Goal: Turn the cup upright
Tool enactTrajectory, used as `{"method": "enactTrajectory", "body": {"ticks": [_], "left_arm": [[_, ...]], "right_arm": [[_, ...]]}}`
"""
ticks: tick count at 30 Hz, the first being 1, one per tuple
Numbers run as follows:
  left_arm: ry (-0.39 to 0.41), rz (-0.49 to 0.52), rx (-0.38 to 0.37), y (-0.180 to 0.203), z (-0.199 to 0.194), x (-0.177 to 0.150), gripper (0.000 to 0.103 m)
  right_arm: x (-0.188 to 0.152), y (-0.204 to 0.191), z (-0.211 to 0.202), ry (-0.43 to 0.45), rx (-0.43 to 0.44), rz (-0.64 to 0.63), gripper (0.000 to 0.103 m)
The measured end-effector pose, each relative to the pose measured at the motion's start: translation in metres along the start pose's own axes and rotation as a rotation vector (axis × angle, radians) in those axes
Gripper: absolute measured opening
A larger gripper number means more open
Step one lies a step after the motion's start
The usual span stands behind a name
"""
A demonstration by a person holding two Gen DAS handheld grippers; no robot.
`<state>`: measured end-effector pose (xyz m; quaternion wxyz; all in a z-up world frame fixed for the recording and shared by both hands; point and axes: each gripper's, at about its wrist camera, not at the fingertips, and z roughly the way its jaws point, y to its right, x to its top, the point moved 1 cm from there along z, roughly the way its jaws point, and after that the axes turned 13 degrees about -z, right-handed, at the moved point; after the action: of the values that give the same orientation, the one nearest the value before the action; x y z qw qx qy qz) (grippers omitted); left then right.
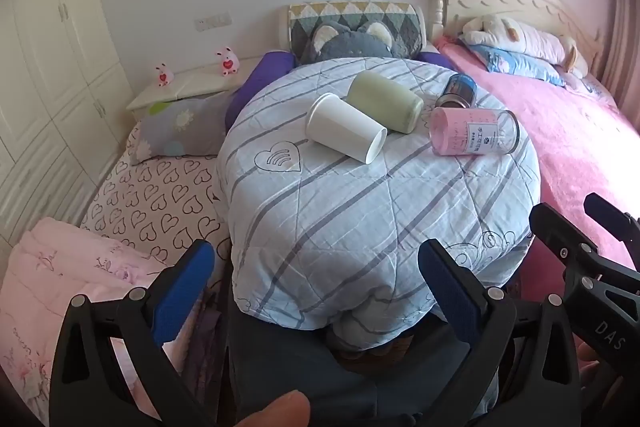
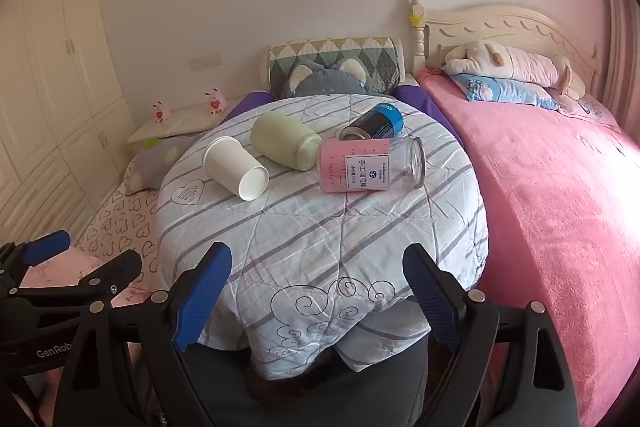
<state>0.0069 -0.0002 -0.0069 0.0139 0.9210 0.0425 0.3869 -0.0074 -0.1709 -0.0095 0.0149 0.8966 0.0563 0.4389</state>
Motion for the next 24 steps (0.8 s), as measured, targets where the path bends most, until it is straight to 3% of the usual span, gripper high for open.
{"method": "enactTrajectory", "body": {"ticks": [24], "left_arm": [[-0.01, -0.018, -0.008, -0.007, 0.0007, 0.0018, 0.103]], "right_arm": [[0.0016, 0.0017, 0.001, -0.006, -0.002, -0.004, 0.089]]}}
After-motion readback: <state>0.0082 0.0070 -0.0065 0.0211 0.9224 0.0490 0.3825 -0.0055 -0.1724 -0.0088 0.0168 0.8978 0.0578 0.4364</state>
